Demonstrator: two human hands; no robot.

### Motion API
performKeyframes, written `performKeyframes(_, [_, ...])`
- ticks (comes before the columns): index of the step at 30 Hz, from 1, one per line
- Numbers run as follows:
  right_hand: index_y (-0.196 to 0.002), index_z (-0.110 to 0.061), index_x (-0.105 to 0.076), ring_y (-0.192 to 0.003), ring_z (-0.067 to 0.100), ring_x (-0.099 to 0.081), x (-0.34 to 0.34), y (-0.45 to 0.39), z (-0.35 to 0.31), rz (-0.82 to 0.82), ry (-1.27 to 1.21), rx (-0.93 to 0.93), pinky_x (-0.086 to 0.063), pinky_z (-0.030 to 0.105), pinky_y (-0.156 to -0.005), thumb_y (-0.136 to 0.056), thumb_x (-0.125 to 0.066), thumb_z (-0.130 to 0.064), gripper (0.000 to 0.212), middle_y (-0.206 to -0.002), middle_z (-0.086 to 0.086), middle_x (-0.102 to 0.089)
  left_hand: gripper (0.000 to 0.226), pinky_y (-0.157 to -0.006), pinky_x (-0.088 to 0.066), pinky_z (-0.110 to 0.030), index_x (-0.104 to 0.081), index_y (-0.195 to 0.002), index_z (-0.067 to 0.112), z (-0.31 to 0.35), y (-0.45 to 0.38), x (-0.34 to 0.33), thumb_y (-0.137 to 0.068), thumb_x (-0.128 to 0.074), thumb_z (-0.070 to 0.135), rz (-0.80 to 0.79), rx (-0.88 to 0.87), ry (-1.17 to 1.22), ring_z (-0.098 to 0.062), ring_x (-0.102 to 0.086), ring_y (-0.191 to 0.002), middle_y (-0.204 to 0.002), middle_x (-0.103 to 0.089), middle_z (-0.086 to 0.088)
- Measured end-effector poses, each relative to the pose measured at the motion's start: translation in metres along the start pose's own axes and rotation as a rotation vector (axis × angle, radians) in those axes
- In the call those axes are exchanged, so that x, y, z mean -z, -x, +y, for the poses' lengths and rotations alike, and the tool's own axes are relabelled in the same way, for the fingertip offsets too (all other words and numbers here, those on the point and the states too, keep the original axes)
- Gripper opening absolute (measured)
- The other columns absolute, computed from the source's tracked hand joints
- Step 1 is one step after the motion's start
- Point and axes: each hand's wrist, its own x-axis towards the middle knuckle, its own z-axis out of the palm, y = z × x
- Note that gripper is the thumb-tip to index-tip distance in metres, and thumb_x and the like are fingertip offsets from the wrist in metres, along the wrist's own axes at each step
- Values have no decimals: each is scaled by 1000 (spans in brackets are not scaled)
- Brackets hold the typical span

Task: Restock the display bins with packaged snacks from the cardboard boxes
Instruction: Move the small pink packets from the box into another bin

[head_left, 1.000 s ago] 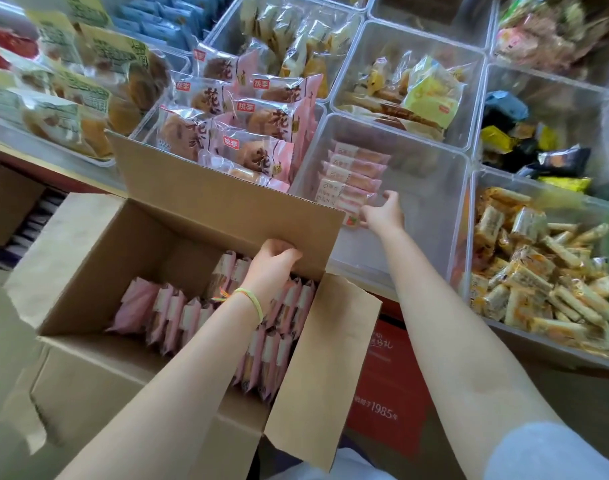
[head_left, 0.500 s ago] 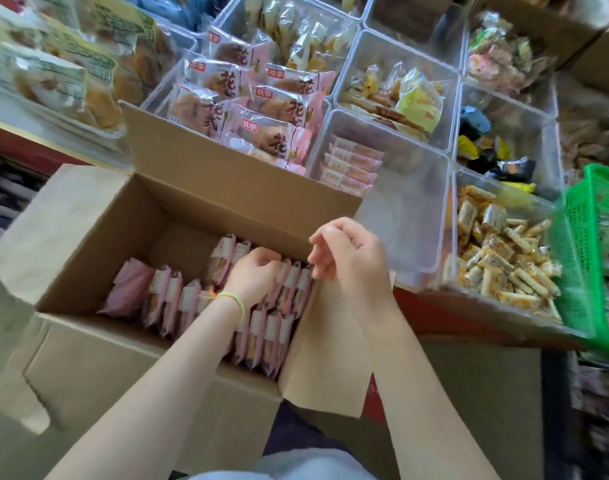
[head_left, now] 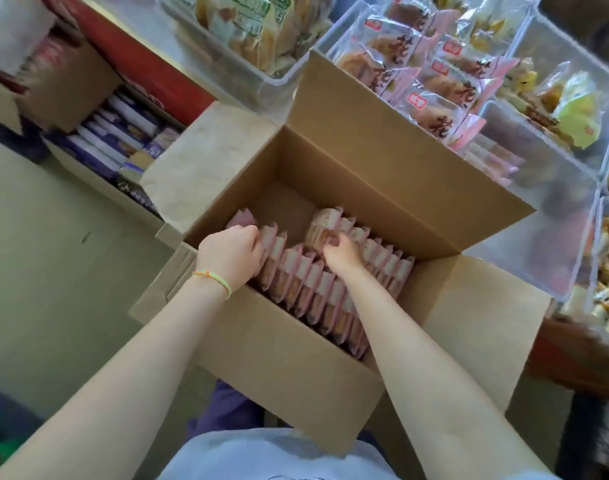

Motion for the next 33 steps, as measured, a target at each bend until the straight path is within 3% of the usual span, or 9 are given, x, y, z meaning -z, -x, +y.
performKeyframes(2, [-147, -28, -39, -86, 22, -58, -8, -16, -2, 25, 63, -1, -46, 28, -65, -100, -41, -20, 48, -133, 11, -51, 34, -69, -48, -35, -67, -96, 17, -12, 4, -9, -94, -38, 35, -43, 24, -29, -34, -66, -92, -98, -70, -8])
performKeyframes(4, [-149, -27, -37, -114, 27, -52, -16, -31, -5, 71, 86, 24, -46, 33, -91, -100, -44, -21, 50, -144, 10, -45, 32, -64, -46, -33, -68, -91, 16, -14, 5, -15, -92, -41, 34, -51, 38, -33, -33, -67, -85, -92, -71, -7])
performKeyframes(6, [-150, -26, -36, -124, 24, -47, -24, -41, -12, 67, 85, 33, -39, 34, -100, -98, -50, -21, 54, -140, 3, -45, 29, -60, -43, -31, -68, -87, 16, -11, 2, -16, -91, -45, 34, -38, 56, -30, -31, -66, -80, -86, -70, -5])
performKeyframes(9, [-152, -38, -31, -136, 41, -39, -41, -52, -20, 2, 227, -6, -35, 49, -113, -85, -56, -39, 72, -151, 17, -39, 29, -57, -34, -29, -69, -83, 17, -11, 0, -18, -89, -47, 34, -32, 62, -44, -30, -66, -77, -83, -69, -3])
performKeyframes(16, [-147, -45, -39, -141, 45, -28, -58, -71, -23, -63, 349, -30, -31, 47, -117, -84, -49, -58, 65, -157, 21, -25, 29, -58, -29, -30, -65, -78, 17, -12, -1, -16, -89, -45, 35, -8, 26, -55, -30, -64, -72, -78, -67, -3])
performKeyframes(24, [-114, -35, -67, -123, 36, -44, -52, -56, -16, 187, 237, 173, -43, 35, -108, -92, -60, -31, 24, -133, 10, -35, 27, -60, -30, -30, -60, -77, 21, -13, -2, -15, -91, -41, 35, -27, 34, -49, -27, -63, -74, -80, -66, -1])
performKeyframes(29, [-114, -38, -67, -112, 27, -51, -26, -5, -26, 239, 115, 330, -49, 30, -97, -90, -61, -18, 32, -121, 1, -35, 35, -59, -34, -28, -67, -85, 20, -12, -2, -15, -92, -41, 43, -60, 86, -46, -23, -65, -81, -84, -68, 2])
performKeyframes(31, [-118, -42, -64, -112, 18, -49, -5, 30, -32, 167, -4, 355, -46, 14, -88, -94, -61, -20, 32, -123, 0, -37, 35, -69, -41, -27, -69, -96, 27, -7, -7, -7, -92, -45, 53, -159, 216, 224, -16, -62, -90, -95, -68, 9])
performKeyframes(33, [-118, -43, -64, -120, 10, -47, 20, 69, -36, 44, -163, 384, -46, 14, -93, -96, -62, -21, 32, -131, -3, -43, 49, -83, -49, -28, -64, -117, 29, 6, -17, 11, -84, -56, 65, -322, 369, 872, -8, -63, -97, -109, -68, 10])
